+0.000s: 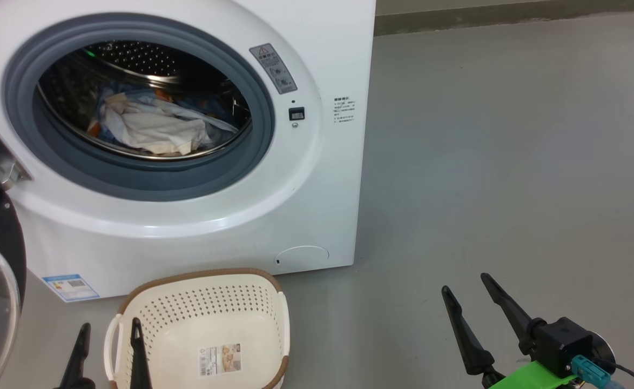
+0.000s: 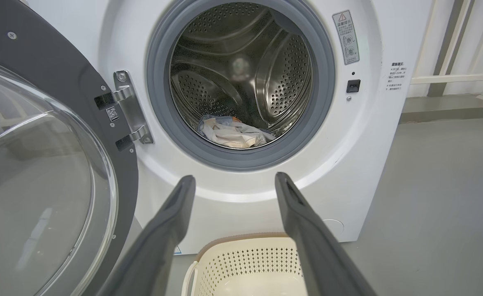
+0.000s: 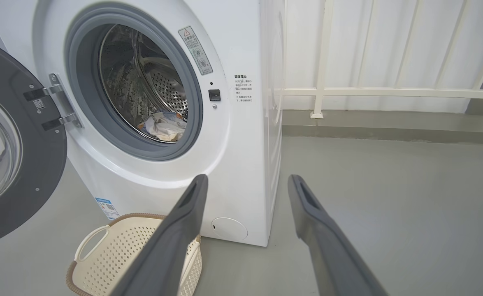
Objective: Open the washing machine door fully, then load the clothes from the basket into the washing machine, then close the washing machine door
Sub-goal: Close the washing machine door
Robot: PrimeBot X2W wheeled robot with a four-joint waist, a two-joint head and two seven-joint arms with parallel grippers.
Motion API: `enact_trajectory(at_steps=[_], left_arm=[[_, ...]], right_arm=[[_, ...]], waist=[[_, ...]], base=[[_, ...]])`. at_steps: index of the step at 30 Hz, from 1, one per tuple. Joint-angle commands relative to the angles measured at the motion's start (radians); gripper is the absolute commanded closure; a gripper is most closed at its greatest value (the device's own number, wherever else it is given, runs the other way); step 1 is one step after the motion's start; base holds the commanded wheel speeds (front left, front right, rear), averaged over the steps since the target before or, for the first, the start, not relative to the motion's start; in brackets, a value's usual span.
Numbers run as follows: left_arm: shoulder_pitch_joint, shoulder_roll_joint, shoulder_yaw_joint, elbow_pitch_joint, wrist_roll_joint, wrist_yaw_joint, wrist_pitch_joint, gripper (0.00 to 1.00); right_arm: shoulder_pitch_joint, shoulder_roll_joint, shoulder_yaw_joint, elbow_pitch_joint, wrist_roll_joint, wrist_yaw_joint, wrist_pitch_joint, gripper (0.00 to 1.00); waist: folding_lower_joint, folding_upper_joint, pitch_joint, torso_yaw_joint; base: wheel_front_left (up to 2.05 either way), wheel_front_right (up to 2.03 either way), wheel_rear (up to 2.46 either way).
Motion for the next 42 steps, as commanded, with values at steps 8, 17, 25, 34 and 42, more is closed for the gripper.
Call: enact_trajectory(at_steps=[8,17,25,34,42], left_arm=[[-0.046,0.027,0.033,-0.021,0.010,0.010,-0.004,0.00],[-0.050,0.034,0.027,-0.019,0.013,0.004,-0.004,0.00],[-0.054,0.037,0.026,-0.019,0.013,0.002,-0.006,0.00],[-0.057,0.038,0.025,-0.017,0.013,0.002,-0.009,0.00],[-0.057,0.038,0.022,-0.014,0.011,0.003,-0.010,0.00]], right_arm=[[-0.018,0.000,0.020,-0.026,-0.002,0.002,-0.001,0.00],[-0.018,0.000,0.018,-0.022,0.000,0.002,-0.001,0.00],[-0.021,0.001,0.017,-0.020,0.001,0.002,-0.003,0.00],[-0.021,0.001,0.017,-0.015,0.000,0.002,-0.005,0.00],[-0.018,0.002,0.017,-0.013,-0.001,0.002,-0.005,0.00]], waist=[[0.0000,0.0000,-0.002,0.005],[0.0000,0.0000,-0.006,0.009],[0.0000,0.0000,-0.003,0.010],[0.0000,0.0000,-0.004,0.011],[0.0000,0.0000,-0.010,0.014]], base=[[-1.16,1.16,0.00],[-1.35,1.35,0.00],[-0.26,0.26,0.00],[0.00,0.00,0.00],[0.00,0.00,0.00]])
